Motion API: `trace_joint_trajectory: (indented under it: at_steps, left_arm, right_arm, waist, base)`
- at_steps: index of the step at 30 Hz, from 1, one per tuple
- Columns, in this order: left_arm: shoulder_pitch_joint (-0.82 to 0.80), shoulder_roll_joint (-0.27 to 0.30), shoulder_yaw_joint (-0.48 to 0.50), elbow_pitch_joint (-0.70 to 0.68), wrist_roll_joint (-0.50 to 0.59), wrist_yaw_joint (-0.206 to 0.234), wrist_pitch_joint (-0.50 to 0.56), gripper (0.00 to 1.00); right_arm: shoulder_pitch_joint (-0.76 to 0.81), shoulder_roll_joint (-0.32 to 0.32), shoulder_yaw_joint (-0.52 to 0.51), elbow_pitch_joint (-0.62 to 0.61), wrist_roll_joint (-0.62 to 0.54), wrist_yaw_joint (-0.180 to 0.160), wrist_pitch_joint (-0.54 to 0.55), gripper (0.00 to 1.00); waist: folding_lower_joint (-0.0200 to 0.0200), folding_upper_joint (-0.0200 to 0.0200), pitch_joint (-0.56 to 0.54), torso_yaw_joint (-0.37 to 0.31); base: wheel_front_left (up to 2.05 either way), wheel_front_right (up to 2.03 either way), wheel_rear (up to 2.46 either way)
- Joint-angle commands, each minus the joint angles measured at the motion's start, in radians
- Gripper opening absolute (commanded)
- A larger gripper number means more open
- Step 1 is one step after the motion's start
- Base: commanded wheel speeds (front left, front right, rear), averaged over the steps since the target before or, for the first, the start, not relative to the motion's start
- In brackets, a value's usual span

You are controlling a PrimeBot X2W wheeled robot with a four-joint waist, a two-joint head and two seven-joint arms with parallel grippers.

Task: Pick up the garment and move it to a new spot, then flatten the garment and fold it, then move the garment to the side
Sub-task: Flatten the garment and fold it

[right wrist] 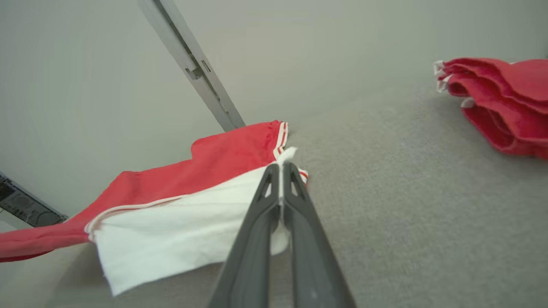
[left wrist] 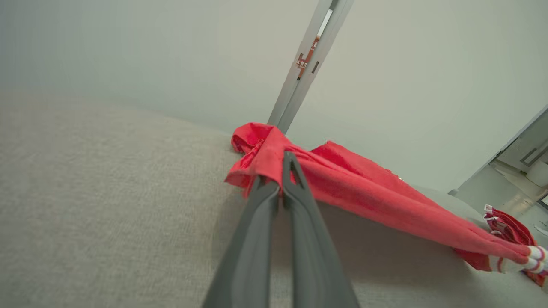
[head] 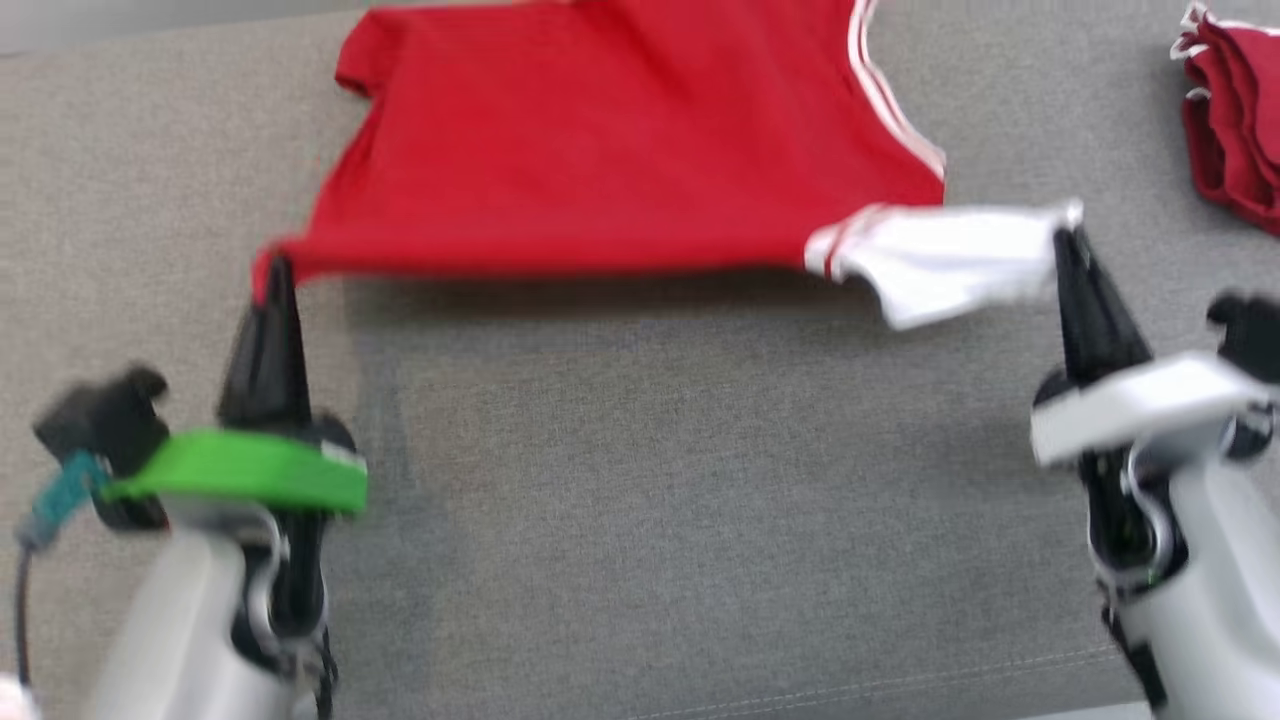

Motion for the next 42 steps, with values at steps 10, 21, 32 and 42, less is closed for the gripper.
trace_joint_trajectory:
  at_steps: [10, 21, 32, 42]
  left_arm:
    - [0.356, -0.078, 0.032, -0.032, 0.061, -0.014, -0.004, 0.0]
    - [0.441, -0.097, 0.007, 0.019, 0.109, -0.045, -0.004, 0.0]
    - [0.383, -0.084, -0.013, 0.053, 0.176, -0.068, -0.004, 0.0]
    - [0.247, -0.059, -0.062, 0.084, 0.233, -0.087, 0.035, 0.0]
  right_arm:
    - [0.452, 0.14, -0.134, -0.258, -0.093, 0.0, 0.14, 0.0]
    - [0.659, 0.19, -0.202, -0.39, -0.117, 0.0, 0.237, 0.0]
    - [0.55, 0.192, -0.179, -0.377, -0.143, 0.0, 0.237, 0.0]
    - [0.307, 0.138, -0.142, -0.27, -0.184, 0.0, 0.297, 0.0]
  waist:
    - [0.0, 0.0, -0.114, 0.021]
    - [0.0, 0.0, -0.145, 0.045]
    - [0.0, 0.0, -0.167, 0.046]
    - [0.0, 0.0, -0.134, 0.056]
  base:
    - [0.0, 0.0, 0.0]
    - [0.0, 0.0, 0.0]
    - [0.0, 0.0, 0.0]
    - [0.0, 0.0, 0.0]
